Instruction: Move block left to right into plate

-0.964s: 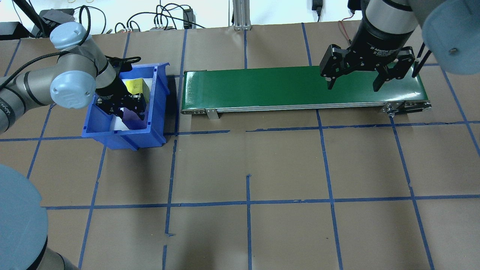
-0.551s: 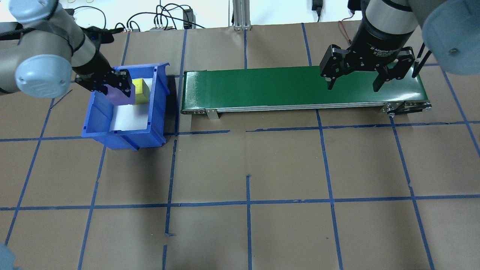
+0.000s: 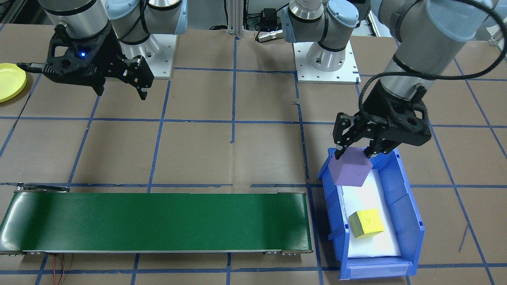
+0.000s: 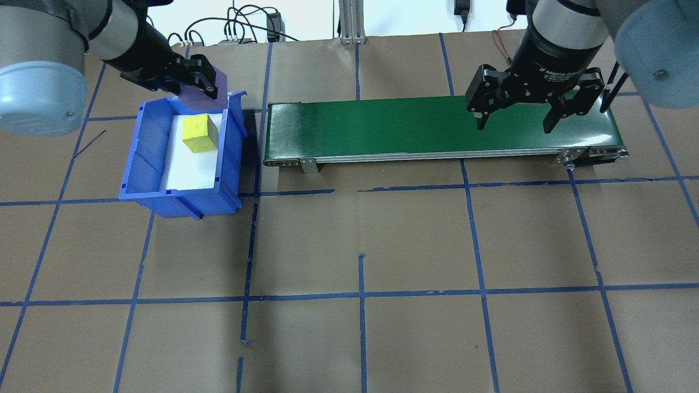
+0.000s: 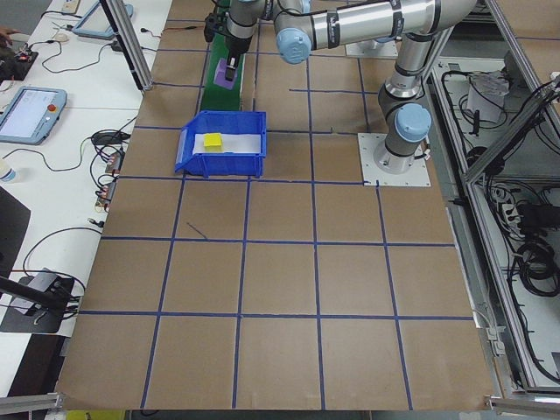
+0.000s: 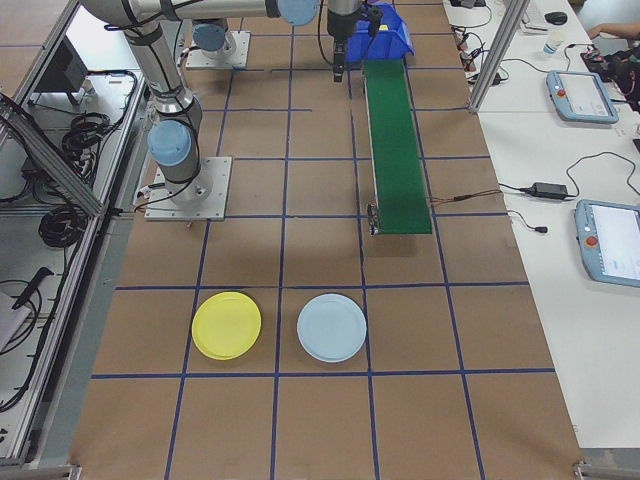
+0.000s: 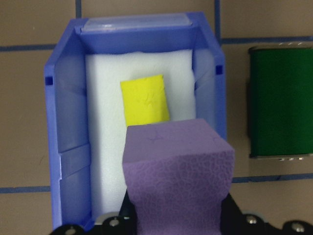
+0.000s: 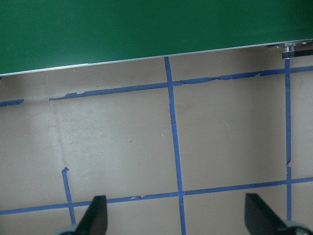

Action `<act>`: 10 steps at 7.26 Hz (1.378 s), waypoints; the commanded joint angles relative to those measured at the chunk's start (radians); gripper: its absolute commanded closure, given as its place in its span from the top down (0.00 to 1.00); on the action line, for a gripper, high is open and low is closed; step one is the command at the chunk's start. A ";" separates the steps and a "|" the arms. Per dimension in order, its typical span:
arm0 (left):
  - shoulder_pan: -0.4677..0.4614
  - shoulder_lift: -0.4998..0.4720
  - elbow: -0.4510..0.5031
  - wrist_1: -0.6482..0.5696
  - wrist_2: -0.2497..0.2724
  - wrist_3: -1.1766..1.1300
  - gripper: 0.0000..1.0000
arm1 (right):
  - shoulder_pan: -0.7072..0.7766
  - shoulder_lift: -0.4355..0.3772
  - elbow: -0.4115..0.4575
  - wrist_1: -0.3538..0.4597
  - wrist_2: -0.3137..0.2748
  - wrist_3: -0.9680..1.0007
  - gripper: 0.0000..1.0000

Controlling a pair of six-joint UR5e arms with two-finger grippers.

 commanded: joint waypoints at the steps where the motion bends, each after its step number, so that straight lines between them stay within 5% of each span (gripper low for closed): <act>1: -0.089 -0.111 -0.023 0.113 -0.003 -0.064 0.31 | 0.000 0.000 0.000 0.000 0.000 0.001 1.00; 5: -0.190 -0.349 -0.025 0.400 0.000 -0.188 0.31 | 0.000 0.000 0.000 0.000 0.000 0.001 1.00; 7: -0.190 -0.337 -0.014 0.399 0.002 -0.198 1.00 | 0.000 0.000 0.000 0.002 0.000 0.001 1.00; 10: -0.170 -0.213 -0.002 0.304 0.058 -0.190 1.00 | 0.000 0.000 0.000 0.002 -0.002 -0.001 1.00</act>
